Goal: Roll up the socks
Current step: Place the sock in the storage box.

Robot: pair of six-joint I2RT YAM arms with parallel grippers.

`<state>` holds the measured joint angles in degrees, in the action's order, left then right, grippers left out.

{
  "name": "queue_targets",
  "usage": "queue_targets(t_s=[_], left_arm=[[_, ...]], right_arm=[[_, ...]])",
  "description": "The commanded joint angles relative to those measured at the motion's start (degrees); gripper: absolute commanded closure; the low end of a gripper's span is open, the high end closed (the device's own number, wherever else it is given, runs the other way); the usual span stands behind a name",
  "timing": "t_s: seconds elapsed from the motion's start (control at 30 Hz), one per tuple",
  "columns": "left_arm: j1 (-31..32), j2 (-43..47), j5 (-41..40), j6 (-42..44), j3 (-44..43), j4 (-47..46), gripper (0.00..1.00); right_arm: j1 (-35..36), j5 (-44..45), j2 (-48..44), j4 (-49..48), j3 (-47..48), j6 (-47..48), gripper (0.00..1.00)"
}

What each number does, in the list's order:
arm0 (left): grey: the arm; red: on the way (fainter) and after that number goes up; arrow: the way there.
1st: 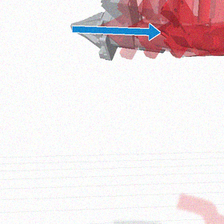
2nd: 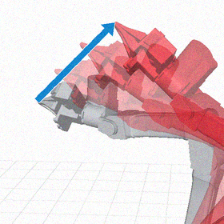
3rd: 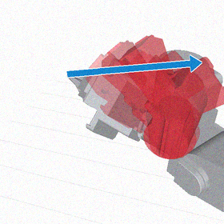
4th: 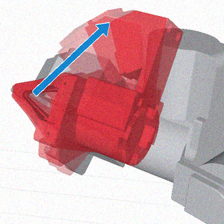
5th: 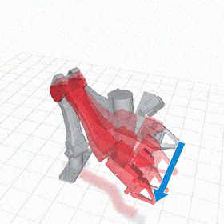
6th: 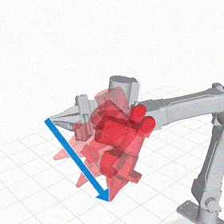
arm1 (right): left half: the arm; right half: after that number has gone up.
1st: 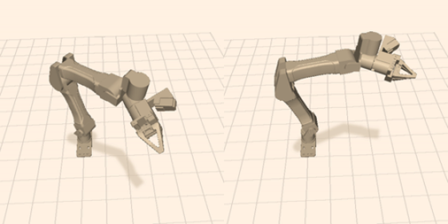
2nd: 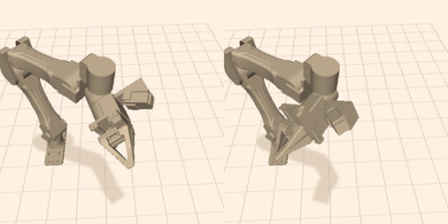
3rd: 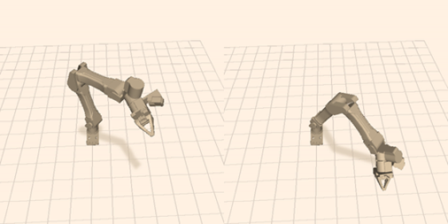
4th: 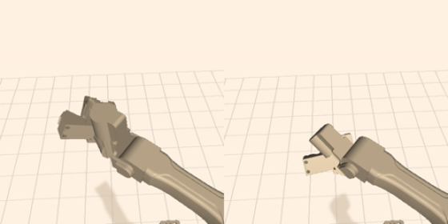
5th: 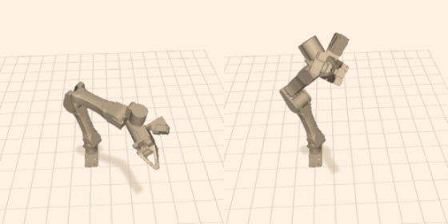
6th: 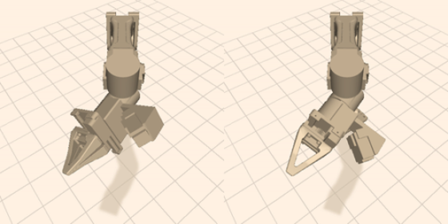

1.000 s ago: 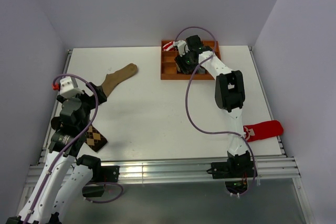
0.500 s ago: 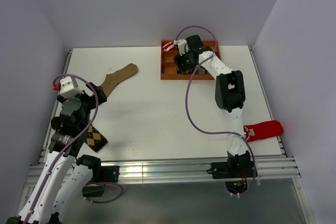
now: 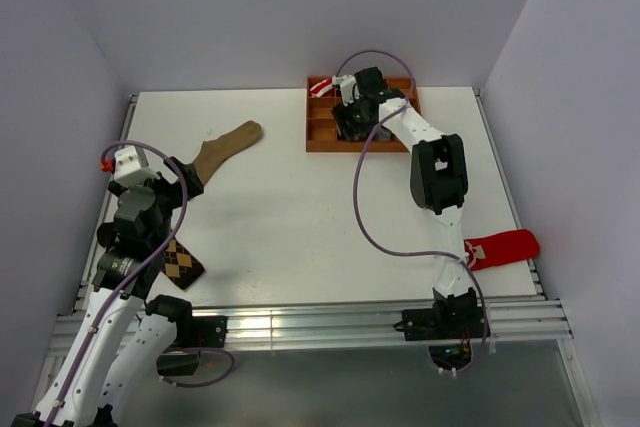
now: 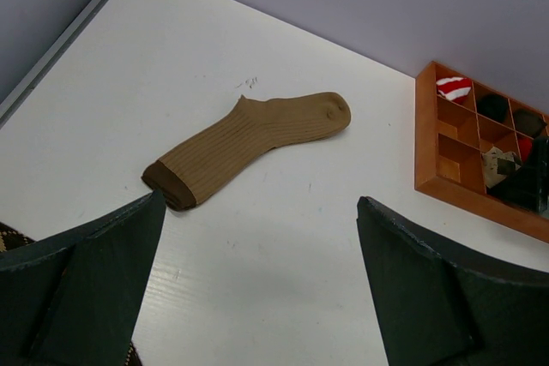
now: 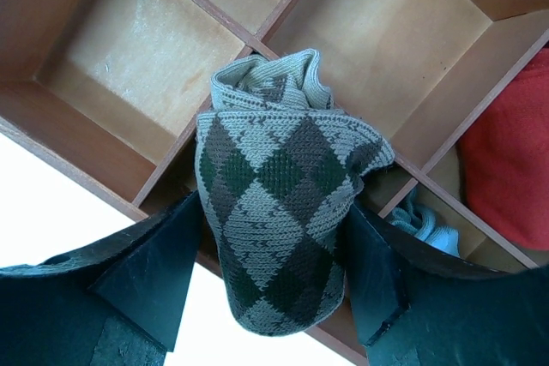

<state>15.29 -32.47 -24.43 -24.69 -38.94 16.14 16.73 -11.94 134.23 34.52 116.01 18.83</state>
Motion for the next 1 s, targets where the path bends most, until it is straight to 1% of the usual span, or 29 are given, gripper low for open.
queue_targets(t_s=[0.0,0.83,0.87,0.97], left_arm=[[-0.35,-0.05,-0.19,1.04,-0.17,-1.38,0.01],[-0.44,-0.14,-0.18,1.13,-0.17,-1.29,0.0],[-0.44,-0.05,-0.1,1.13,-0.17,-1.2,0.01],[-0.44,-0.05,-0.18,1.13,-0.17,-1.37,0.01]], right_arm=[[0.41,0.34,-4.24,-1.65,-0.69,-1.16,0.29],[1.02,2.37,-6.44,-3.59,-0.78,-1.78,0.28],[1.02,2.28,-6.18,-3.41,-0.61,-1.69,0.29],[1.11,1.75,-5.39,-2.89,0.36,-1.69,0.37]])
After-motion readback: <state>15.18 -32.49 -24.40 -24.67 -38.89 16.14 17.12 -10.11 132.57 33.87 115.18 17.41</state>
